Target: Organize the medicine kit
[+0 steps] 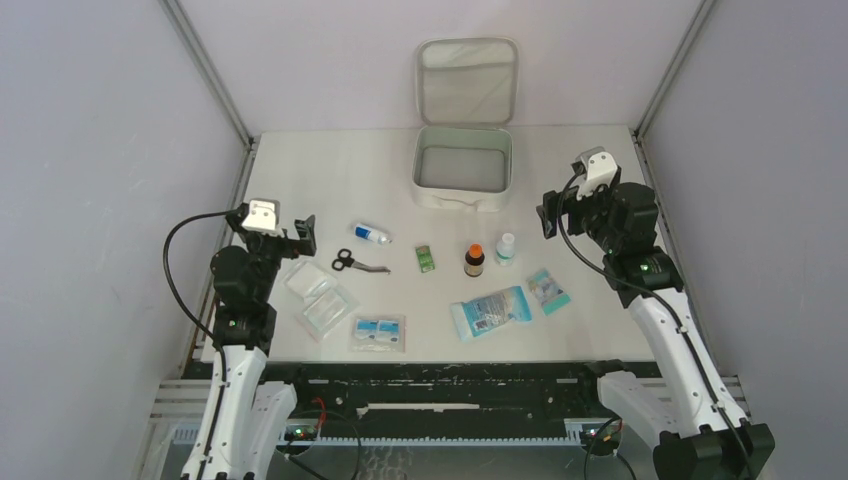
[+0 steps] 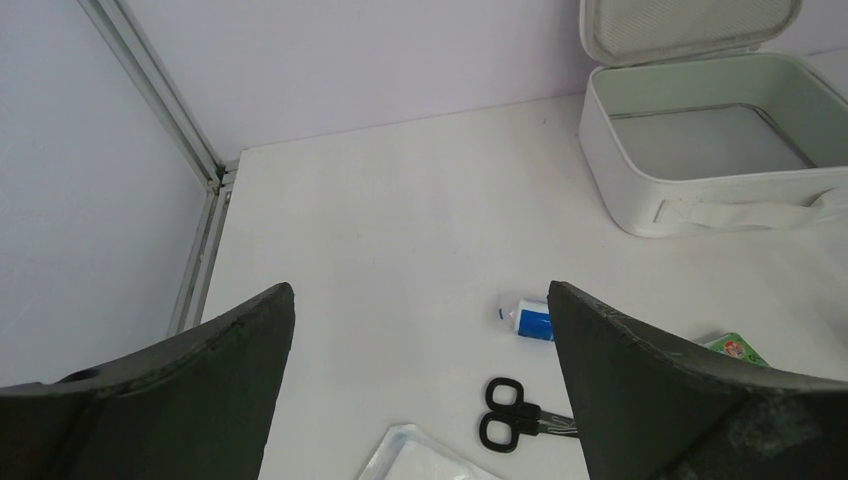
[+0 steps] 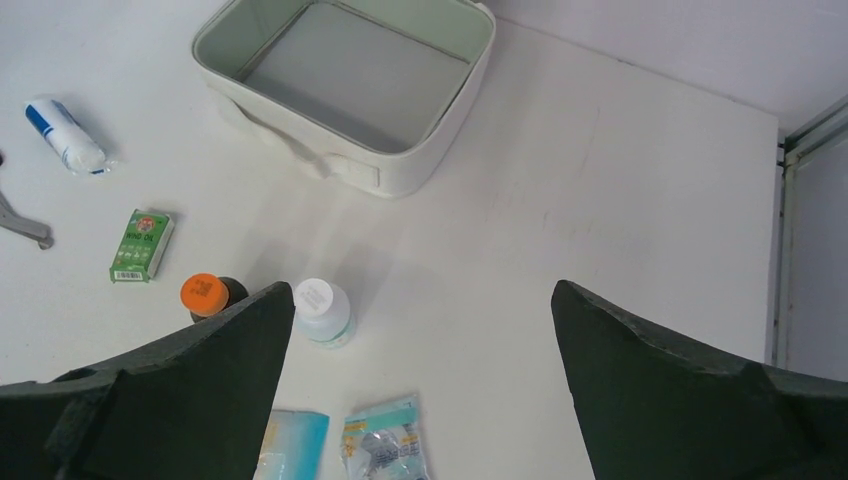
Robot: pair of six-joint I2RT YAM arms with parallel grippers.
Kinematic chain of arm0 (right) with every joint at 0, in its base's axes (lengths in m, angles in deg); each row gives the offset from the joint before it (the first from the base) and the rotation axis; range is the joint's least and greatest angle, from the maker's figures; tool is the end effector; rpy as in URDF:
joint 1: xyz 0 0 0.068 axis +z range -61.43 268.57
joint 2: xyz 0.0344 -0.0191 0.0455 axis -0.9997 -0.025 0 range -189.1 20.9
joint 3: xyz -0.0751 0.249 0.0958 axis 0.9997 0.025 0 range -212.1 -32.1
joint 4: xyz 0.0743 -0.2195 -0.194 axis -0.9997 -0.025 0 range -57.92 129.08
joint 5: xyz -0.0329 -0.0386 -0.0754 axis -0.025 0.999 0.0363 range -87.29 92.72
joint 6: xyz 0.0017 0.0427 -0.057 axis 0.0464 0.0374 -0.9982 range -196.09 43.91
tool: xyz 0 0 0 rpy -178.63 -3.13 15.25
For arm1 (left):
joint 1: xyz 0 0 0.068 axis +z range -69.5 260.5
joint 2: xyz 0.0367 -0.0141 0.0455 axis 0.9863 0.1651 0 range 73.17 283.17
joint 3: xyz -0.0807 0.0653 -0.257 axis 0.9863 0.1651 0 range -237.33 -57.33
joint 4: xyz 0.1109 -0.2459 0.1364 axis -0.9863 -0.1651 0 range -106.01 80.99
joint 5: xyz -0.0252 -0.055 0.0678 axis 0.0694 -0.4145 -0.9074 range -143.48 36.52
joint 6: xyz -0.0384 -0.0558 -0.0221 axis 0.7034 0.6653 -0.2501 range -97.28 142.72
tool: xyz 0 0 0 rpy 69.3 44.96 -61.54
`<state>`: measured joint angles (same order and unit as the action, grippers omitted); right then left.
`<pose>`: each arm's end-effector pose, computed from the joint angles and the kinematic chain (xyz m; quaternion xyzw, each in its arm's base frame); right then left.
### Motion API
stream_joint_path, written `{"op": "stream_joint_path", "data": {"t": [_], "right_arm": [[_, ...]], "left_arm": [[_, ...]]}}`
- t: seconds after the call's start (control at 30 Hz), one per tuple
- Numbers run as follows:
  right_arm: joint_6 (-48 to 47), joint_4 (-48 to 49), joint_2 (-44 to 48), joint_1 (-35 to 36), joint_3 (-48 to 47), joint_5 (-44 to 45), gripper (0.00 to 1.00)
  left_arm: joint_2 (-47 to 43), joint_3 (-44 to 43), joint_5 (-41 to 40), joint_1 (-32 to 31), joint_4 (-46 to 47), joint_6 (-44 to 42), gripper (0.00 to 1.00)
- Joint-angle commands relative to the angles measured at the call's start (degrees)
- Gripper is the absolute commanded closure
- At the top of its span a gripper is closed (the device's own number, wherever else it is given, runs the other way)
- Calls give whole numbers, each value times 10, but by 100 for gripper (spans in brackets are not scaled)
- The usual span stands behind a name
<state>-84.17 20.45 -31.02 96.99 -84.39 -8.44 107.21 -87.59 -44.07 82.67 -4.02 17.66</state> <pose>0.2624 0.0503 0.3454 -0.1720 0.7900 0.0805 0.5830 0.2209 -0.0013 0.3074 0.0761 0.6956 -0.0123 0.7143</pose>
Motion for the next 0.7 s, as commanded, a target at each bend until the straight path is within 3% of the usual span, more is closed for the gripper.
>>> {"op": "stream_joint_path", "data": {"t": [0.0, 0.3, 0.43, 0.67], "right_arm": [[3, 41, -4, 13, -11, 34, 0], [22, 72, -72, 46, -20, 106, 0], [30, 95, -143, 59, -44, 146, 1], [57, 117, -307, 59, -137, 153, 11]], "left_arm": [[-5, -18, 17, 5, 11, -4, 0], [8, -20, 40, 4, 5, -14, 0], [10, -20, 57, 2, 5, -17, 0], [-2, -18, 74, 1, 2, -21, 0]]}}
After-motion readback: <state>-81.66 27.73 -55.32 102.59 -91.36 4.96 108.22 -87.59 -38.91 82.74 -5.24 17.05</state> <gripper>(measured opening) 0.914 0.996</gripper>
